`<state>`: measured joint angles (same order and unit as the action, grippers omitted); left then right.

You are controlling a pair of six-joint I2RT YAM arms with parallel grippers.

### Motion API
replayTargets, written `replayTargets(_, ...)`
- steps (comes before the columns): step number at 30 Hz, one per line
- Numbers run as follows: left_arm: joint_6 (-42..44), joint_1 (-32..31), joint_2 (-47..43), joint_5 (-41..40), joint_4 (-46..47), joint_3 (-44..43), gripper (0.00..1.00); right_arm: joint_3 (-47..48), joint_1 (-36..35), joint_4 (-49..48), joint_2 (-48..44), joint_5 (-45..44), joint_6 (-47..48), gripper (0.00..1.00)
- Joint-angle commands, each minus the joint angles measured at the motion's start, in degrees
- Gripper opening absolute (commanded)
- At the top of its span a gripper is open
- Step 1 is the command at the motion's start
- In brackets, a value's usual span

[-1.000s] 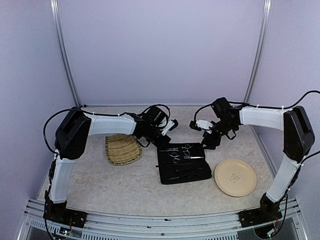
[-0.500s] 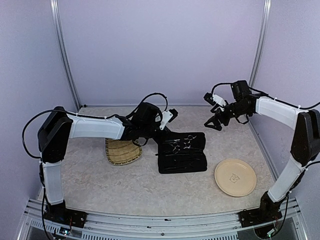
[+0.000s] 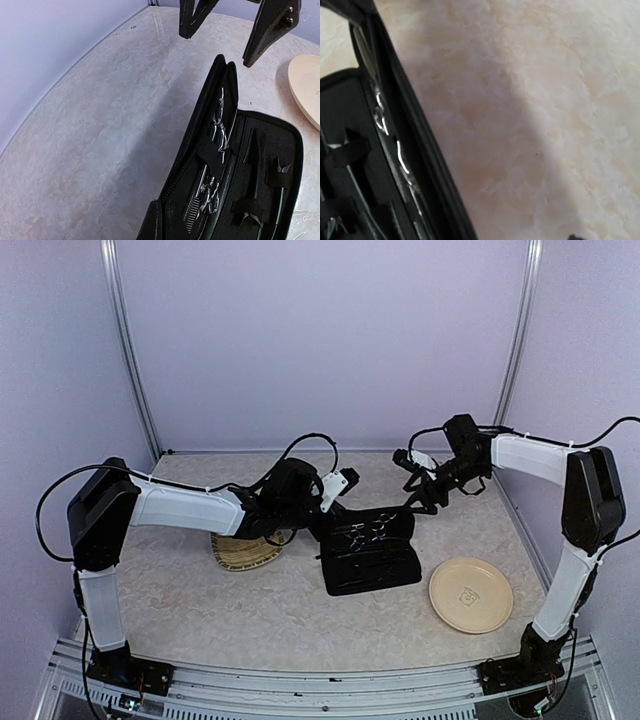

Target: Sort the hair-cutting tools

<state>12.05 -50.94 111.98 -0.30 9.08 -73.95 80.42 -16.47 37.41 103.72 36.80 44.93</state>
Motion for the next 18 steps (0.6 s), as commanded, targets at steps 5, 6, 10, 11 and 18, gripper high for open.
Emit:
replayTargets(5, 2.4, -0.2, -1.3, 1.1, 6.9, -0.1, 0.0, 9.0, -1.8, 7.5, 6.9, 0.6, 6.2, 0.75)
replayTargets(6, 2.5, -0.1, -1.2, 0.9, 7.2, -0.1, 0.0, 10.2, -2.0, 8.7, 8.0, 0.6, 6.8, 0.75)
replayTargets(10, 3.7, 0.2, -0.7, 1.0, 9.1, -0.3, 0.0, 14.7, -2.9, 12.5, 11.6, 1.6, 8.1, 0.73)
replayTargets(11, 4.0, 0.3, -0.4, 0.9, 9.6, -0.6, 0.0, 15.5, -3.1, 13.3, 12.3, 1.7, 8.2, 0.72)
replayTargets(18, 5.3, 0.6, 1.9, 0.7, 9.8, -2.4, 0.0, 18.3, -4.4, 16.8, 14.6, 2.9, 9.2, 0.54)
